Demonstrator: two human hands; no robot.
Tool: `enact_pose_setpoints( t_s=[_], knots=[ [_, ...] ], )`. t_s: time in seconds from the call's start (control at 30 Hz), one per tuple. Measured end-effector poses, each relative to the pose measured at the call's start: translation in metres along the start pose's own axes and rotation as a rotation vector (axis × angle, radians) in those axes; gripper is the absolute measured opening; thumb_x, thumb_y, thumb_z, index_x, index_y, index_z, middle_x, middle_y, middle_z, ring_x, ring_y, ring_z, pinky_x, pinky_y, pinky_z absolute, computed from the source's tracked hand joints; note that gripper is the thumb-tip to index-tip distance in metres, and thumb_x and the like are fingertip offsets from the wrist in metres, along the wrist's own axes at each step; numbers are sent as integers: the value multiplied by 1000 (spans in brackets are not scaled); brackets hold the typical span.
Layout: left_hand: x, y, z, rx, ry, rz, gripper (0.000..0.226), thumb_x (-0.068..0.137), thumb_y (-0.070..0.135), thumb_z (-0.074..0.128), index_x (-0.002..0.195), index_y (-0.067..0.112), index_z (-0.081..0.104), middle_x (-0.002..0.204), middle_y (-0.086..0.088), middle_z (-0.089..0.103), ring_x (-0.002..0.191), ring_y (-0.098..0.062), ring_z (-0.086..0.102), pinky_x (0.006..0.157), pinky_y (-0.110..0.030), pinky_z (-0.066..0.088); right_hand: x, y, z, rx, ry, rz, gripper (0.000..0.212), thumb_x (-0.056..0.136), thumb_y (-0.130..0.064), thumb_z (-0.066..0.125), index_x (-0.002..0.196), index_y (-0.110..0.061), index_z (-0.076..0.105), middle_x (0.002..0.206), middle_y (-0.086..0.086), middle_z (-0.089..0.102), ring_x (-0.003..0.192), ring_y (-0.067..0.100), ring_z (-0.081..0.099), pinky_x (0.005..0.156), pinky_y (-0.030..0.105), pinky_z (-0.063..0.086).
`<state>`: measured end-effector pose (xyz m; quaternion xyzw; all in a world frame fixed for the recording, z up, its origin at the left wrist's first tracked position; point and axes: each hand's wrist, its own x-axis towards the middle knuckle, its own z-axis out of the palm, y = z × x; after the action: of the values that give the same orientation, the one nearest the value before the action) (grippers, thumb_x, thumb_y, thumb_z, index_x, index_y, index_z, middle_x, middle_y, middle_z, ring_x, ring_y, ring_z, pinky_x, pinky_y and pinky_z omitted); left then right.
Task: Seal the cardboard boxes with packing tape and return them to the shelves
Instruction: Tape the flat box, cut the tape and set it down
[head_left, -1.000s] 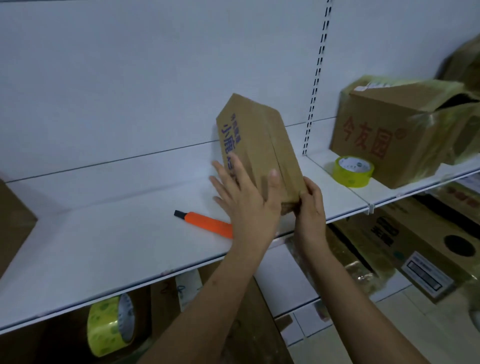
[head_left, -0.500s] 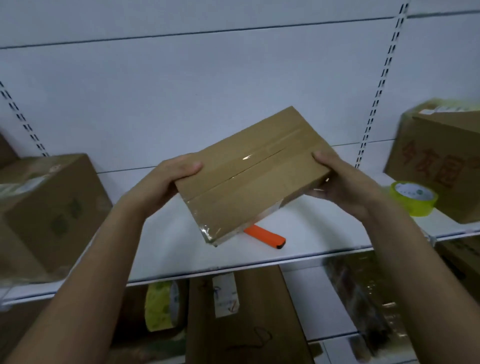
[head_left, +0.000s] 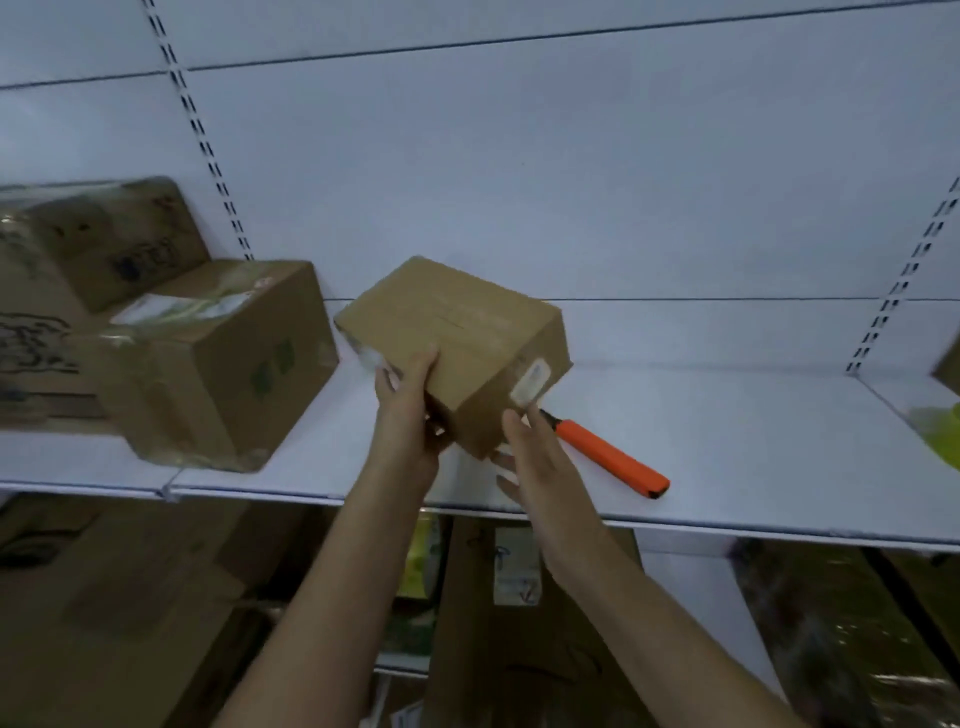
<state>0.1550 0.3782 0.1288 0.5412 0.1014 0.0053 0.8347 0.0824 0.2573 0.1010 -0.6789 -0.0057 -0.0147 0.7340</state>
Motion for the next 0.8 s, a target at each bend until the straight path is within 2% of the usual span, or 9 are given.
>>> enact_pose_setpoints(
  t_s=[0.1,0.23,0.33,0.4,0.5,0.57,0.63,0.7,0.8],
  knots=[
    [20,27,-41,179,-9,-38,44,92,47,62,132,31,54,122,-8,67,109,-29,65,87,-44,56,6,3,-23,-294,42,-160,64,86,-63,42,146,-40,34,145,-14,42,126,-2,47,106,19,41],
    [39,49,-63,428,-24,-124,49,91,55,61,127,22,62,123,-8,66,114,-26,62,98,-42,50,33,21,-27,-842,-54,-525,65,102,-53,40,158,-35,14,166,-8,4,152,13,10,119,28,18],
    [48,48,-71,682,-107,-144,67,90,67,52,141,24,55,150,5,46,142,-18,38,120,-45,27,49,41,-11,-1079,-107,-602,57,103,-40,47,156,-27,28,165,5,17,148,27,24,113,44,39],
    [46,39,-78,709,37,-10,49,94,58,52,126,23,64,146,0,52,134,-18,47,116,-44,35,54,48,-4,-1114,-55,-607,56,102,-33,51,154,-24,32,162,7,25,141,30,35,101,43,50],
    [5,0,-96,568,453,259,17,96,34,54,98,20,63,107,-7,68,95,-18,63,89,-41,52,51,53,0,-1076,14,-570,55,103,-38,46,154,-21,33,161,11,24,145,31,29,111,39,37],
    [-29,-36,-100,524,597,213,21,97,30,57,102,10,56,93,-7,62,78,-15,57,70,-34,45,39,59,0,-998,153,-690,44,104,-30,47,143,-10,49,150,15,41,137,31,40,111,38,37],
    [-43,-66,-99,485,515,3,41,95,40,63,114,7,49,96,-5,59,79,-15,57,66,-30,45,23,72,-1,-911,232,-833,27,100,-17,48,116,-5,66,121,13,61,110,28,58,92,39,53],
    [-44,-76,-91,458,390,-178,61,90,51,66,128,12,39,114,-3,55,98,-17,57,80,-31,48,17,84,1,-928,150,-870,23,97,-16,50,103,-7,70,104,11,68,93,25,65,77,40,59],
    [-36,-80,-91,607,250,-172,74,85,57,69,139,15,44,132,-1,57,118,-19,57,100,-37,49,25,98,9,-963,52,-746,27,92,-12,64,118,-7,70,116,11,71,101,27,69,92,31,49]
  ],
)
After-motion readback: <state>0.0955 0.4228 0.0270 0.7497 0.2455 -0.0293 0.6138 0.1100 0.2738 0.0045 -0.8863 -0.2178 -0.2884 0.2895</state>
